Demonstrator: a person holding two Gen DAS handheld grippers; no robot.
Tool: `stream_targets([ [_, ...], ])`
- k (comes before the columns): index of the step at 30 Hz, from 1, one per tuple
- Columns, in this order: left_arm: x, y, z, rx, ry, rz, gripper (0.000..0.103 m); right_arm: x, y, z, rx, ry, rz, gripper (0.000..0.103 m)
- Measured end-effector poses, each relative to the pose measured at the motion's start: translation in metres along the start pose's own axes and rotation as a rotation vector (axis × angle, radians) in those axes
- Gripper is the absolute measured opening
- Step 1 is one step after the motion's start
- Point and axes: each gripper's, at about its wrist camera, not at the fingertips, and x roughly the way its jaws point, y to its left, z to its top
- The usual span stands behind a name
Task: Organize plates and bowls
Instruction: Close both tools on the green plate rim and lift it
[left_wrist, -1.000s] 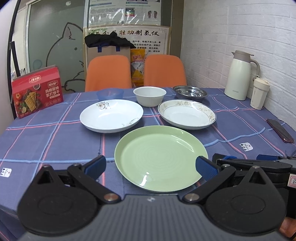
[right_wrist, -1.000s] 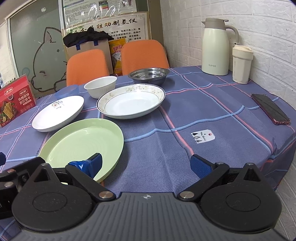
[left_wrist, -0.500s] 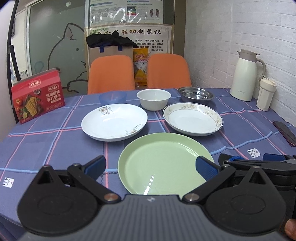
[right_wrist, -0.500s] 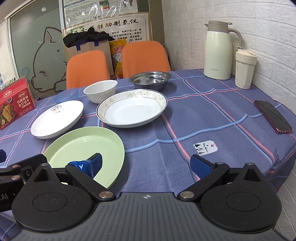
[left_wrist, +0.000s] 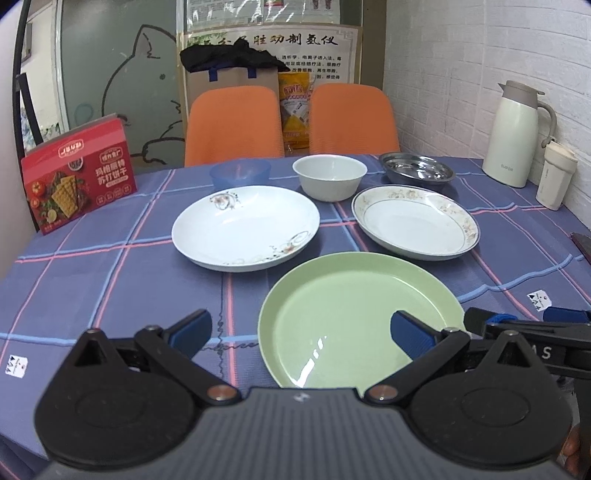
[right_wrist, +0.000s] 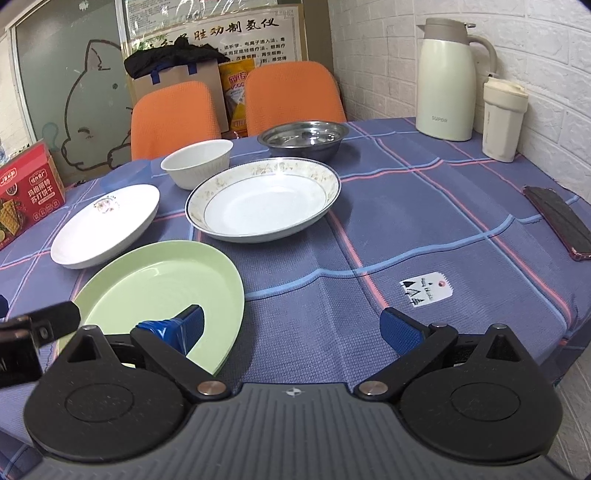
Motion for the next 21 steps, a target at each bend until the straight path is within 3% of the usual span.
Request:
stream_targets([
  [5,0.024,0.019,0.004,-0.042,0.065,0.004,0.103,0.012,0.002,0.005,0.003,0.016,0.044,0.089],
  [13,0.054,0.037,0.005,-0.073,0.151,-0.014,0.102,0.036,0.028,-0.002,-0.108,0.098,0.100,0.091],
  [15,0.060,0.035,0.005,-0.053,0.163,-0.015,0.102,0.038,0.036,-0.004,-0.157,0.090,0.074,0.089],
  [21,0.077,0.035,0.003,-0.016,0.192,-0.025,0.102,0.037,0.029,-0.012,-0.188,0.013,0.129,0.091],
])
